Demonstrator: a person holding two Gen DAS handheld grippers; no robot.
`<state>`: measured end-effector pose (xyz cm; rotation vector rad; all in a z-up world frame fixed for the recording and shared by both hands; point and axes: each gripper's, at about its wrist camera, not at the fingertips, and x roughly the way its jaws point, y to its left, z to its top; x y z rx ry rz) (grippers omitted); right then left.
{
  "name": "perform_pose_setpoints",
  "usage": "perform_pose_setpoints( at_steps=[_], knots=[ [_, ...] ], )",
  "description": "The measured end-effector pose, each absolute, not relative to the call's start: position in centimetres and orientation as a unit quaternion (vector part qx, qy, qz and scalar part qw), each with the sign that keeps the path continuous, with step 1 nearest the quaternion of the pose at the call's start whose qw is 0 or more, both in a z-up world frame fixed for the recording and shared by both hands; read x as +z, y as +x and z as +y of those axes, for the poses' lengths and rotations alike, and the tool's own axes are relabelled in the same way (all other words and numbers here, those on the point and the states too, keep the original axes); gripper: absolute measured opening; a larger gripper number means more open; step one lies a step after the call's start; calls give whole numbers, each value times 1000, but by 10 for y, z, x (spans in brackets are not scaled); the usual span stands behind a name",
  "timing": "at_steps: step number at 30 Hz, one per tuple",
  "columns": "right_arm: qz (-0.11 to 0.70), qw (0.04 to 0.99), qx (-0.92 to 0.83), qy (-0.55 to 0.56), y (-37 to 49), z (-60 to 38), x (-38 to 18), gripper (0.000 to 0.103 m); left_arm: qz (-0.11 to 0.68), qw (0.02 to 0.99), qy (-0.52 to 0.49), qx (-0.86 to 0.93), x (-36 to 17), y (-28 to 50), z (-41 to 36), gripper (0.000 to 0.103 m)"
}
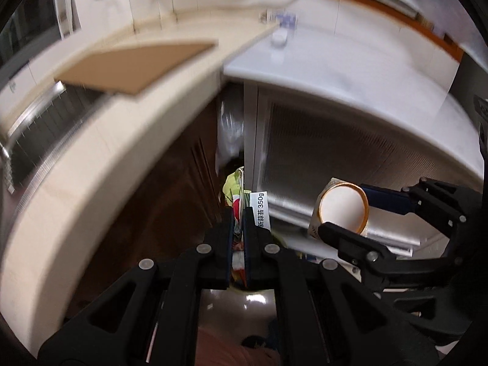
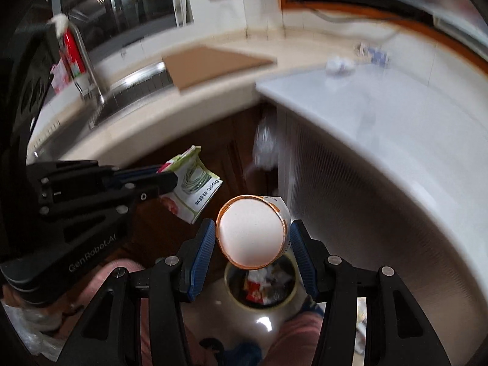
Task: Collect trash
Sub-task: 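Carry the green packet and cup down over the trash bin with both tools, then open both tools to drop the packet and cup into the bin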
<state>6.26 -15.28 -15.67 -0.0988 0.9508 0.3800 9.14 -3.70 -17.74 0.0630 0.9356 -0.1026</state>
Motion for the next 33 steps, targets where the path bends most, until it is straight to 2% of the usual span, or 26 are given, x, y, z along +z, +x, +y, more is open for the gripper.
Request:
perform_pose_setpoints(
  at_steps=[22, 33],
  knots=[
    [602, 786, 137, 42, 100, -179, -374, 51, 582, 811, 20, -54, -362, 149, -28, 3],
    [635, 760, 132, 44, 136, -178, -439, 52, 600, 797, 29, -67, -405, 185, -32, 3]
  ],
)
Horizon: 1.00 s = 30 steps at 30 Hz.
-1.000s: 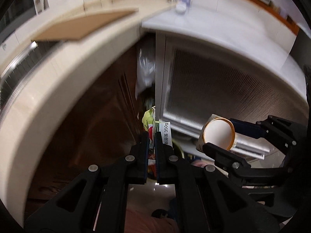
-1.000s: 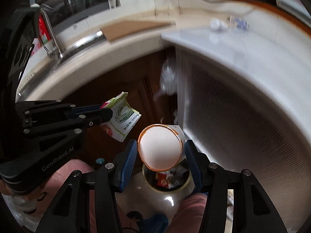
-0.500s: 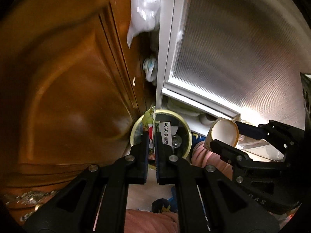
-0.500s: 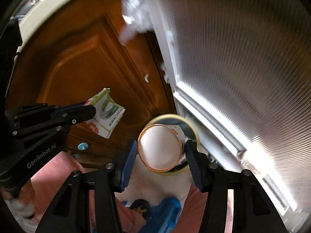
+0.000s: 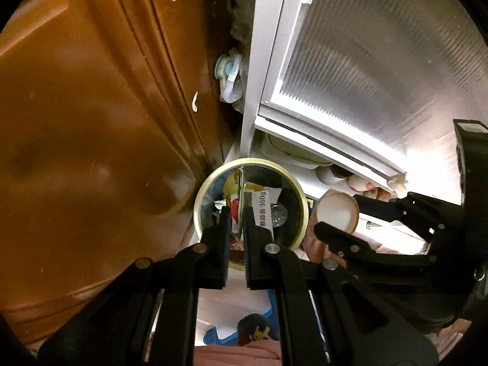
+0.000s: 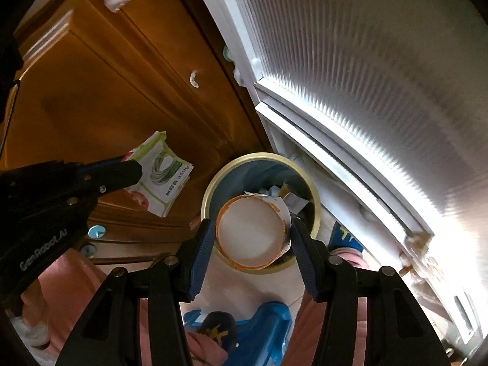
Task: Collect trash
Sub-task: 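Open both tools to drop the packet and cup into the bin, then raise both tools back up toward the counter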
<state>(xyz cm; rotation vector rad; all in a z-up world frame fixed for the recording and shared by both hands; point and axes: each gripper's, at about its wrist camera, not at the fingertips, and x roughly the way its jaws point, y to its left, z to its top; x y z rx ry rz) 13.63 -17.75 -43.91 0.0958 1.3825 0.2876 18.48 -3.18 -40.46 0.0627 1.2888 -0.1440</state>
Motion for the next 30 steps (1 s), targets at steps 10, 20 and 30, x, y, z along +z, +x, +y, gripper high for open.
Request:
perform_pose_setpoints(
  at_steps=[10, 20, 30],
  knots=[
    [643, 750, 144, 66, 155, -179, -452, 60, 594, 800, 48, -74, -401, 191, -33, 66],
    [640, 753, 141, 62, 138, -180, -431, 61, 585, 805, 68, -72, -384, 181, -43, 66],
    [633, 761, 130, 63, 118, -186, -391, 61, 563, 819, 74, -76, -341, 157, -51, 66]
  ],
)
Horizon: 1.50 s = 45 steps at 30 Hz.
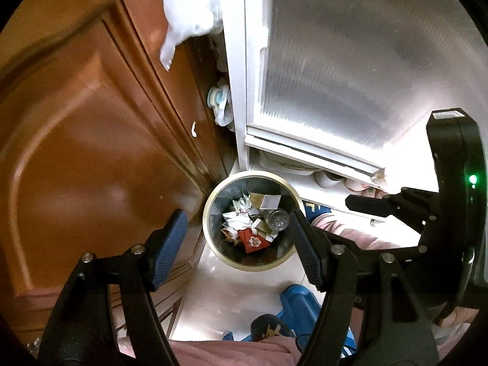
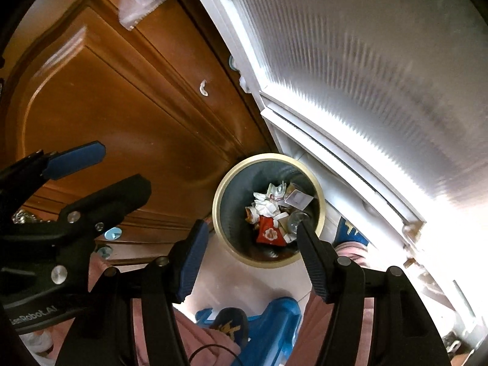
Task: Collect trash
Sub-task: 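Raise both tools back up toward the counter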
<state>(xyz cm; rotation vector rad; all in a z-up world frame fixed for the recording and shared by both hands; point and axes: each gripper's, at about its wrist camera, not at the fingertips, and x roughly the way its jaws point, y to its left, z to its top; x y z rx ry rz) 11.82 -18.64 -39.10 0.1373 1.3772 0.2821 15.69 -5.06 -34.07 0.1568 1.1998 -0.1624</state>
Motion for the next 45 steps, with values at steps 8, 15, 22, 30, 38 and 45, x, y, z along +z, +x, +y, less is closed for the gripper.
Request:
perform_pose_setpoints(
  at_steps=[8, 15, 22, 30, 38, 45],
  knots=[
    [632, 765, 114, 44, 90, -194, -354, 63, 544, 833, 63, -76, -292, 124, -44, 66],
    [625, 774, 98, 36, 65, -204, -324, 65, 516, 850, 72, -83, -251, 92, -43, 66],
    [601, 794, 87, 14, 52, -208, -291, 65, 496, 860, 89, -83, -226, 64, -43, 66],
    [567, 819, 85, -29, 42, -203, -246, 65, 467, 876, 92, -75, -195, 49, -34, 66],
    [526, 843, 106, -19, 46, -208, -166, 65, 437, 890, 76, -106, -129, 64, -32, 66],
    [484, 866, 124, 11, 74, -222, -80, 65, 390, 906, 99, -134, -60, 108, -55, 66]
  ],
)
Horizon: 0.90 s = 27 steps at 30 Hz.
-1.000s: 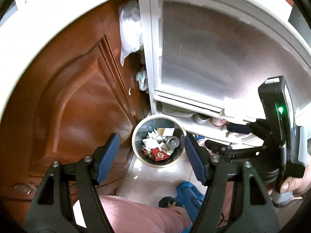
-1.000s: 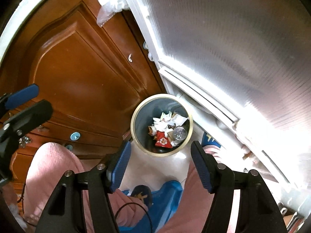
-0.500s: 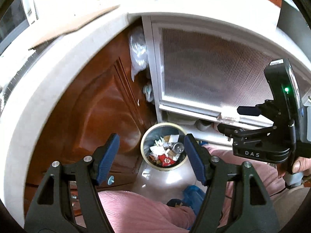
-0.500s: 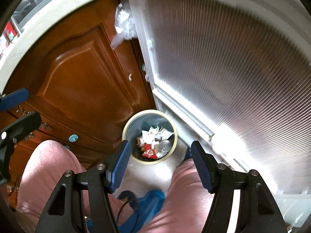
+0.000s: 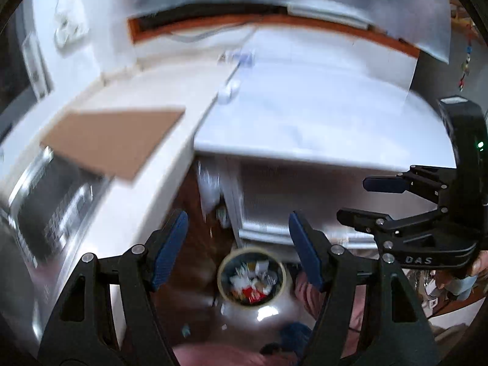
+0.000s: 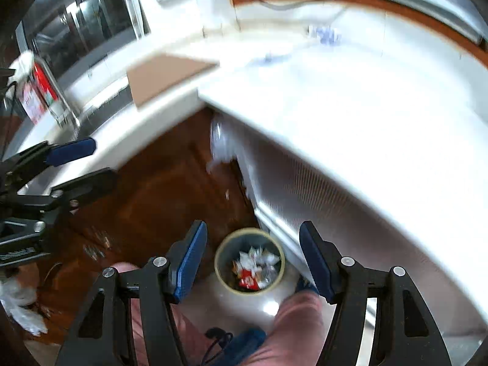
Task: Collect trash
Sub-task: 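Raise both tools back up toward the counter, then grasp the white dropper bottle with the left tool while the right tool grasps the white-and-blue box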
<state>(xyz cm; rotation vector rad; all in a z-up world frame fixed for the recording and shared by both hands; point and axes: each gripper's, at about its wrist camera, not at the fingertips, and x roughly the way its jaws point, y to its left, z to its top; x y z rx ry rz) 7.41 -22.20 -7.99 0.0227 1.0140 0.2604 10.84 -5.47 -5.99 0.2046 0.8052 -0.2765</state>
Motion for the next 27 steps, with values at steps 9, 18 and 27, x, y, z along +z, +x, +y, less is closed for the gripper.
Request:
perform_pose_setpoints(
  at_steps=[9, 18, 27],
  knots=[
    [427, 894, 132, 31, 151, -254, 13, 65, 365, 912, 116, -143, -12, 217, -83, 66],
    [408, 907, 98, 43, 262, -313, 30, 62, 437, 882, 87, -153, -58, 353, -100, 66],
    [421, 901, 88, 60, 333, -349, -11, 61, 464, 868, 76, -157, -97, 422, -115, 59]
  ],
)
